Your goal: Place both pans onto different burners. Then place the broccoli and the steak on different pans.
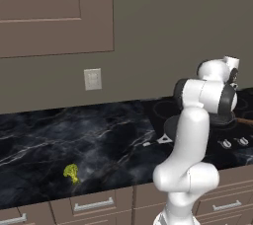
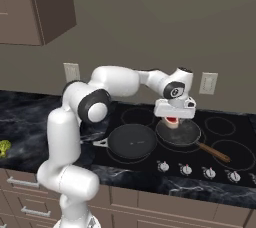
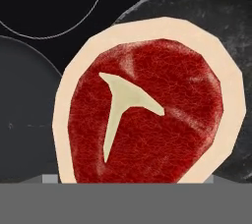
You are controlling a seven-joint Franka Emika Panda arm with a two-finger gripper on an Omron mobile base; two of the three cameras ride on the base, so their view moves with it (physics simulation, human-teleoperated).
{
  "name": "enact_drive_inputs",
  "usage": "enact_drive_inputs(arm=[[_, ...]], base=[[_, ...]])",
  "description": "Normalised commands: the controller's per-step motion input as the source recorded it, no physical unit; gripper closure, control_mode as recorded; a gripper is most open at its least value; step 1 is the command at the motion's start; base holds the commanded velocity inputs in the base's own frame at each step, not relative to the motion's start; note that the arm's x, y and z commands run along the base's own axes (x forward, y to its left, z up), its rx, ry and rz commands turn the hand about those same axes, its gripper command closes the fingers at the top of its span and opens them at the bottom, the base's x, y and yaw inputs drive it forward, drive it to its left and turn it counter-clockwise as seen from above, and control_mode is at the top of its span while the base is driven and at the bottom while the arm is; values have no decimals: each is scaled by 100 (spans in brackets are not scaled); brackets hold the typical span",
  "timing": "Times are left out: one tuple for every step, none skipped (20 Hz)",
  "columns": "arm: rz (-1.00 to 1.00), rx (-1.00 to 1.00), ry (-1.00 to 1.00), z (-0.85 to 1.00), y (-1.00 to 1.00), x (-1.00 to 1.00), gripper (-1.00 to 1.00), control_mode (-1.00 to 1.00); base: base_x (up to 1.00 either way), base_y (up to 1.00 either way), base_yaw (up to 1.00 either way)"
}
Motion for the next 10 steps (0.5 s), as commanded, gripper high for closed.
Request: enact_drive_inputs(arm=[[-2, 0, 0, -26, -21, 14, 100, -100], [-2, 0, 0, -24, -21, 14, 100, -100], [-2, 0, 0, -26, -18, 14, 100, -100], [-2, 0, 0, -29, -16, 11, 100, -100], [-2, 0, 0, -31, -14, 12, 100, -100], [-2, 0, 0, -31, -11, 13, 100, -100], [-1, 0, 0, -30, -12, 13, 100, -100], [-1, 0, 0, -31, -14, 11, 100, -100], [-1, 0, 0, -30, -11, 13, 100, -100], [-1, 0, 0, -29, -7, 15, 100, -100]], base=[[0, 0, 0], [0, 0, 0], [0, 0, 0], [0, 0, 0], [0, 0, 0], [0, 0, 0], [0, 0, 0], [0, 0, 0], [0, 0, 0], [0, 0, 0]])
